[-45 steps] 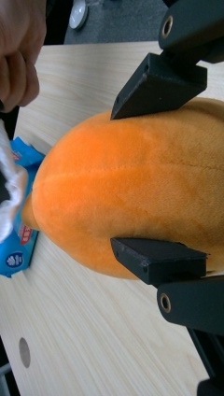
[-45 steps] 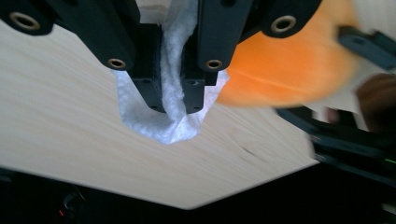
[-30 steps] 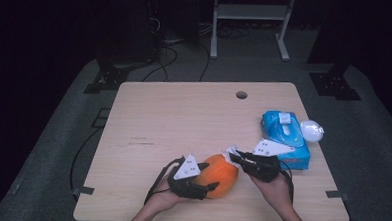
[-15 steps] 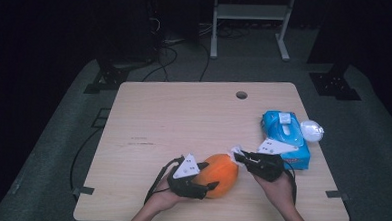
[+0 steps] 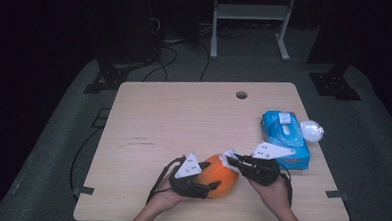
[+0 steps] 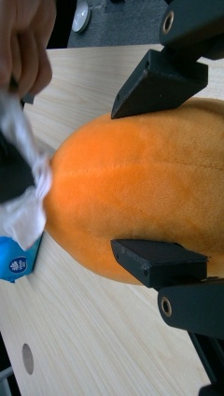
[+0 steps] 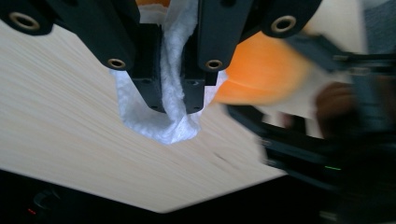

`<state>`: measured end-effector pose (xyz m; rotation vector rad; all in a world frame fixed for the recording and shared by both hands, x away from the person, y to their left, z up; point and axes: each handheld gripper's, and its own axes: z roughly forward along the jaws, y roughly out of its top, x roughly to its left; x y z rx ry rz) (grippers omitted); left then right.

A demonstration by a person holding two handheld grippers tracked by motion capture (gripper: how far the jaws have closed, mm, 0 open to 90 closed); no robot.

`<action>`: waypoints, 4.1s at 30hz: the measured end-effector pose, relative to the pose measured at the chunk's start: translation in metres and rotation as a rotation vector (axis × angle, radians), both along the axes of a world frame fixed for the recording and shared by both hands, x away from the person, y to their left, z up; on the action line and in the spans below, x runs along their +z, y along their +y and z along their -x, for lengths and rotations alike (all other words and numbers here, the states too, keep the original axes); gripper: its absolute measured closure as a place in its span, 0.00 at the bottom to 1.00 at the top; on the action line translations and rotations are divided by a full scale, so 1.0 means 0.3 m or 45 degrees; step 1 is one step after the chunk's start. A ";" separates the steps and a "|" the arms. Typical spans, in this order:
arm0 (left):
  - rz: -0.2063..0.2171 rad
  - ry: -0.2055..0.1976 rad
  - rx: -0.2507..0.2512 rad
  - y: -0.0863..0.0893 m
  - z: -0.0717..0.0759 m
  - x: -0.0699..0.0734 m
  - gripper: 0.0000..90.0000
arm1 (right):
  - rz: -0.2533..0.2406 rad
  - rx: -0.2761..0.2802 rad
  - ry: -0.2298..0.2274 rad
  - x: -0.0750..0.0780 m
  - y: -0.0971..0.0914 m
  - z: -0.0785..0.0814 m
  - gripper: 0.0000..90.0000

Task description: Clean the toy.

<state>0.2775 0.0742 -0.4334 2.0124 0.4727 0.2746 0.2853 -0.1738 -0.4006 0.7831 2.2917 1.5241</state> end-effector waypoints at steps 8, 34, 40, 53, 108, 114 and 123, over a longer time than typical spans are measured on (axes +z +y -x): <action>0.004 0.000 0.004 -0.003 0.000 -0.002 0.36 | 0.036 -0.057 0.014 -0.017 -0.022 -0.017 0.89; 0.006 0.003 -0.004 0.007 -0.005 0.000 0.31 | 0.042 0.019 -0.013 -0.004 0.012 0.016 0.89; 0.026 0.061 0.027 0.038 -0.026 -0.006 0.12 | 0.021 -0.073 0.048 -0.033 -0.052 -0.034 0.89; 0.085 0.035 0.083 0.039 -0.011 0.024 0.44 | -0.013 -0.019 0.001 0.005 -0.015 -0.003 0.89; 0.131 0.043 0.113 0.026 -0.028 0.009 0.33 | -0.081 -0.014 -0.008 0.016 0.002 0.008 0.89; 0.154 0.077 0.106 0.041 -0.031 0.008 0.37 | 0.004 0.040 -0.090 0.039 0.047 0.036 0.90; 0.219 0.199 0.034 0.066 -0.064 -0.013 0.18 | -0.007 -0.044 -0.028 0.009 -0.024 -0.007 0.90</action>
